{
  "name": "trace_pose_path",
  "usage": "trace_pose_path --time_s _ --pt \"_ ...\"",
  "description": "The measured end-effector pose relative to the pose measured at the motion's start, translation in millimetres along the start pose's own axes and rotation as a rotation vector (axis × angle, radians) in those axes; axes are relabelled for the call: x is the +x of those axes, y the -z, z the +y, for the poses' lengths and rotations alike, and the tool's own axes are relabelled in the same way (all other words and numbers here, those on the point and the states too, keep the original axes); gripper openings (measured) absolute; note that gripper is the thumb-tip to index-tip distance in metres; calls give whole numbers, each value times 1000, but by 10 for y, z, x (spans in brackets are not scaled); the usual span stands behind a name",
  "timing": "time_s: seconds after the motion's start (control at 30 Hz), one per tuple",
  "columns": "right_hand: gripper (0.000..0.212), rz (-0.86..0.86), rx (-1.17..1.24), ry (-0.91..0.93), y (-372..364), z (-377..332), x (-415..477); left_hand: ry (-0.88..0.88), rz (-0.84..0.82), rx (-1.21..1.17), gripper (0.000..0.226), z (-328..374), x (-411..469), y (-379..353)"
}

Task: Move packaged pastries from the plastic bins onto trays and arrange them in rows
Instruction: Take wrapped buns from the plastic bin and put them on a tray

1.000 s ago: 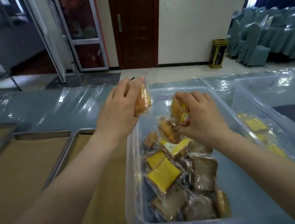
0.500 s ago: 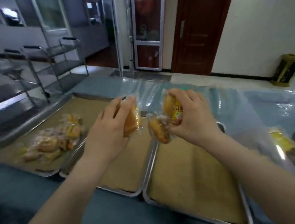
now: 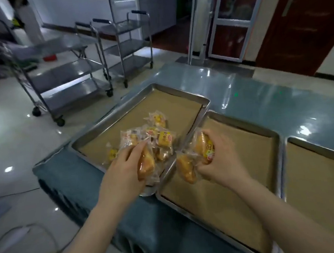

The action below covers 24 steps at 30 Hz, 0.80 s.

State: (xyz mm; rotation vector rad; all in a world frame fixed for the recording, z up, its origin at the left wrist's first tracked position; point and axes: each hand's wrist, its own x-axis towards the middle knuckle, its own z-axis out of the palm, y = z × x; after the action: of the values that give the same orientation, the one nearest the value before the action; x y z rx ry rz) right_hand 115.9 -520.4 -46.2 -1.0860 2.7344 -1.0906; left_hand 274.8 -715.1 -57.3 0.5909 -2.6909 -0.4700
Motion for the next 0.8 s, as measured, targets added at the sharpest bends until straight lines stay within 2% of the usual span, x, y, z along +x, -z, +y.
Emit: trace_pose_path --time_s 0.1,0.23,0.5,0.6,0.67,0.73,0.8 --pt "83 18 104 -57 -455 56 572 37 -20 43 90 -423 434 -91" --pt "93 -8 268 -219 -951 124 1270 65 -91 30 88 -855 1056 -222" --pt "95 231 137 -423 -1532 331 2182 -12 -107 76 98 -1256 2345 -800" --pt "111 81 87 -468 -1779 385 2190 -13 -206 39 104 -1318 2626 -1052" --pt "123 -37 18 -483 -1863 430 2198 19 -388 -53 115 -1405 2705 -1181" --pt "131 -97 -62 -477 -1860 435 2240 32 -543 -198 124 -1483 2697 -1246" --pt "137 -130 -71 -469 -1820 362 2282 -4 -586 -253 128 -1541 2640 -1239"
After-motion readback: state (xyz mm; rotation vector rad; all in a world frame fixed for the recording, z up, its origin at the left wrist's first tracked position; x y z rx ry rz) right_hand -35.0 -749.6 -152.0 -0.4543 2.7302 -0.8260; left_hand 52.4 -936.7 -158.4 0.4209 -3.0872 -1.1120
